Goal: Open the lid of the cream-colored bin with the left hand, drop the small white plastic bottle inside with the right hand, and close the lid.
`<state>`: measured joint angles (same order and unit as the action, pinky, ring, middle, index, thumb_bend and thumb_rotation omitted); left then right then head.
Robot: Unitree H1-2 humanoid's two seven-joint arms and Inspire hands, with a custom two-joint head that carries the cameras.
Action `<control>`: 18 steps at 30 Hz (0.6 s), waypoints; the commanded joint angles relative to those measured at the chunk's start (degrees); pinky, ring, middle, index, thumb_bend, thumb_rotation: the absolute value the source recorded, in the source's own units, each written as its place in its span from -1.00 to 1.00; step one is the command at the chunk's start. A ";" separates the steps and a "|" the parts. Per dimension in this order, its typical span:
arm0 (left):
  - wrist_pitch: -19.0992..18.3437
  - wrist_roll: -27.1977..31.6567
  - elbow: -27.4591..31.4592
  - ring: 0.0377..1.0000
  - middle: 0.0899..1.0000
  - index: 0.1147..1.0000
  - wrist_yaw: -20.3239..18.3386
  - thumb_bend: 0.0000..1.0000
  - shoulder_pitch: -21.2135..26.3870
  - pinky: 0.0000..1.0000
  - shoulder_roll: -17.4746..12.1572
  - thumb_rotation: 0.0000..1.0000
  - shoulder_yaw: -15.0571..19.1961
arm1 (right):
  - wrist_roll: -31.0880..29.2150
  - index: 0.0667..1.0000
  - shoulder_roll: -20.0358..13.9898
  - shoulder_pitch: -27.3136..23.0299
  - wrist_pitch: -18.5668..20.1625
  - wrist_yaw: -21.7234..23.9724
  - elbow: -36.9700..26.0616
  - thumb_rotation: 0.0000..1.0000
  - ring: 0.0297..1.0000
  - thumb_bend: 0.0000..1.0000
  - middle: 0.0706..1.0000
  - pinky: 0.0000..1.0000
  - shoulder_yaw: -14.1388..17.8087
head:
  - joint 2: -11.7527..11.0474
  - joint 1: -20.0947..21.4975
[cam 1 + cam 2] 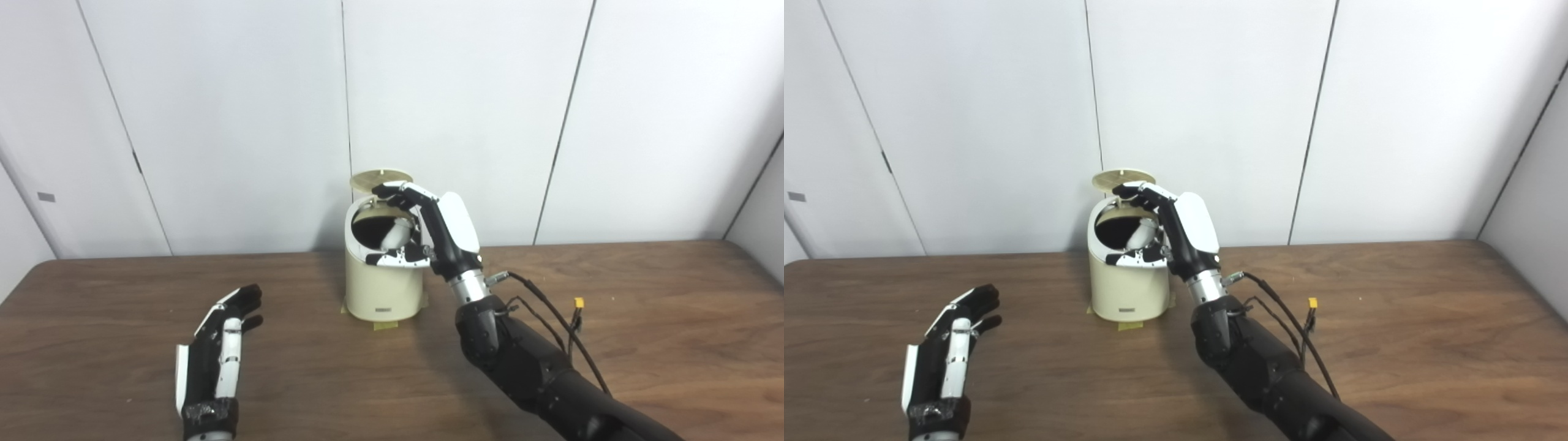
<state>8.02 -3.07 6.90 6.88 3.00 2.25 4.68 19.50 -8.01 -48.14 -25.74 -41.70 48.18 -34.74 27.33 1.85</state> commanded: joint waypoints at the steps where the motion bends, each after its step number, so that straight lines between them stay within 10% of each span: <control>1: 1.58 -0.32 0.94 0.58 0.50 0.42 0.20 -0.65 2.06 0.48 0.04 0.52 -0.32 | 0.53 0.22 -0.07 -2.12 -1.19 -2.25 -2.51 -0.80 0.19 0.88 0.24 0.12 1.06 | -0.02 0.11; 3: 1.84 0.04 0.84 0.57 0.50 0.43 0.09 -0.66 2.10 0.47 0.05 0.51 -0.28 | 0.72 0.11 0.16 -1.61 -1.18 -3.76 -3.29 -0.77 0.10 0.82 0.13 0.06 1.47 | 0.00 0.14; 5: 2.17 0.29 0.65 0.57 0.50 0.42 -0.01 -0.67 2.18 0.47 0.02 0.48 -0.28 | 0.13 -0.07 0.43 -0.85 -1.18 -4.39 -4.69 -0.73 -0.10 0.21 -0.09 -0.11 2.30 | -0.03 0.21; 11: 2.15 0.14 0.36 0.57 0.50 0.42 0.06 -0.66 2.31 0.47 -0.11 0.48 -0.23 | -2.14 -0.14 1.62 2.96 -1.19 -4.70 -11.44 -0.71 -0.55 0.05 -0.53 -0.56 7.11 | -0.16 0.51; 18: 2.82 -0.08 -0.37 0.58 0.50 0.43 -0.13 -0.64 2.55 0.49 -0.52 0.50 -0.35 | -3.21 -0.10 1.03 7.60 -1.18 -3.04 -18.22 -0.68 -0.04 0.00 -0.02 -0.14 11.28 | -0.45 0.83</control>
<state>8.32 -2.97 6.17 6.81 3.23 1.92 4.68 16.48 -6.40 -38.80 -25.71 -44.86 31.87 -24.52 26.81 2.55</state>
